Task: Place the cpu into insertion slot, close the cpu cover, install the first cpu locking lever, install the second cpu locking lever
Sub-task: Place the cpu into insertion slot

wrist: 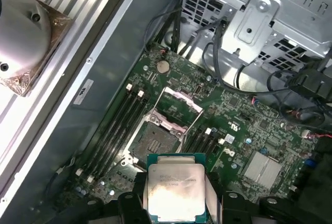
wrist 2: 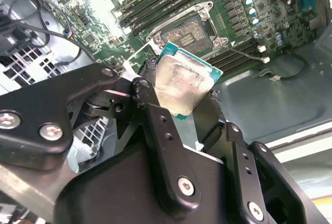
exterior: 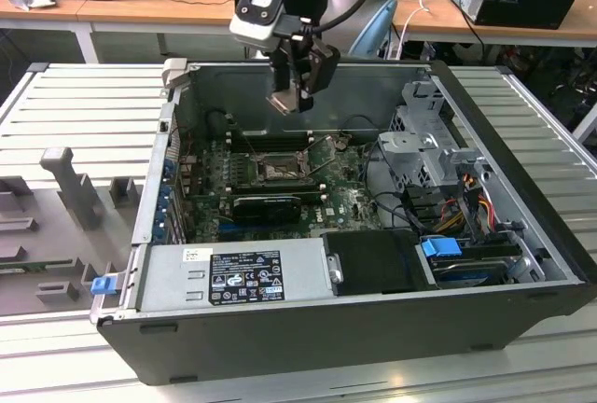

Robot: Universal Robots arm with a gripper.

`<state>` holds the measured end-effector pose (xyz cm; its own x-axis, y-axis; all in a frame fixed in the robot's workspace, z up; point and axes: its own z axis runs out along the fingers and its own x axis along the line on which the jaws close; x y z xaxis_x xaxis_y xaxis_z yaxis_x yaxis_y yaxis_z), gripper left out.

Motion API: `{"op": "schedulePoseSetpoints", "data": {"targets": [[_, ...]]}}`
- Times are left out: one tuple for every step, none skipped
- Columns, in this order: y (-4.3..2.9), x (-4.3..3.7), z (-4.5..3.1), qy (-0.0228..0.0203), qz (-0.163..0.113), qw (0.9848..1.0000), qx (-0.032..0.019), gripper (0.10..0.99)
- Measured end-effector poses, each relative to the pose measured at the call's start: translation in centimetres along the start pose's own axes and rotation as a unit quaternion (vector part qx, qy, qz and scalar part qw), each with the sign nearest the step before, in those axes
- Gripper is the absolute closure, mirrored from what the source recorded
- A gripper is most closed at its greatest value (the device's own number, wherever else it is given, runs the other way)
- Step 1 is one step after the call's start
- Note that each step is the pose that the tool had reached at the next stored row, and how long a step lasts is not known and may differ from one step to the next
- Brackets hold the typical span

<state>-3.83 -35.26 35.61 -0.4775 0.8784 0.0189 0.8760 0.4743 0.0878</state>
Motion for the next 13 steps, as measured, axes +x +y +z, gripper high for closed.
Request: {"op": "schedulePoseSetpoints", "data": {"targets": [[0.0, 0.0, 0.0, -0.0004, 0.004, 1.0, -0.0001, 0.557], [0.0, 0.0, 0.0, -0.001, 0.011, 0.9999, -0.0002, 0.557], [0.0, 0.0, 0.01, -0.0016, 0.019, 0.9998, -0.0004, 0.557], [0.0, 0.0, 0.02, -0.0024, 0.027, 0.9996, -0.0005, 0.557], [0.0, 0.0, 0.02, -0.0028, 0.032, 0.9995, -0.0006, 0.557], [0.0, 0.0, 0.02, -0.0032, 0.036, 0.9993, -0.0007, 0.557], [0.0, 0.0, 0.03, -0.004, 0.045, 0.999, -0.0009, 0.557], [0.0, 0.0, 0.03, -0.0049, 0.056, 0.9984, -0.001, 0.557], [0.0, 0.0, 0.03, -0.0058, 0.065, 0.9978, -0.0012, 0.557], [0.0, 0.0, 0.03, -0.0065, 0.074, 0.9972, -0.0014, 0.557], [0.0, 0.0, 0.04, -0.007, 0.079, 0.9968, -0.0015, 0.557], [0.0, 0.0, 0.04, -0.0075, 0.085, 0.9964, -0.0016, 0.557], [-0.01, 0.0, 0.04, -0.0081, 0.092, 0.9957, -0.0017, 0.557]]}}
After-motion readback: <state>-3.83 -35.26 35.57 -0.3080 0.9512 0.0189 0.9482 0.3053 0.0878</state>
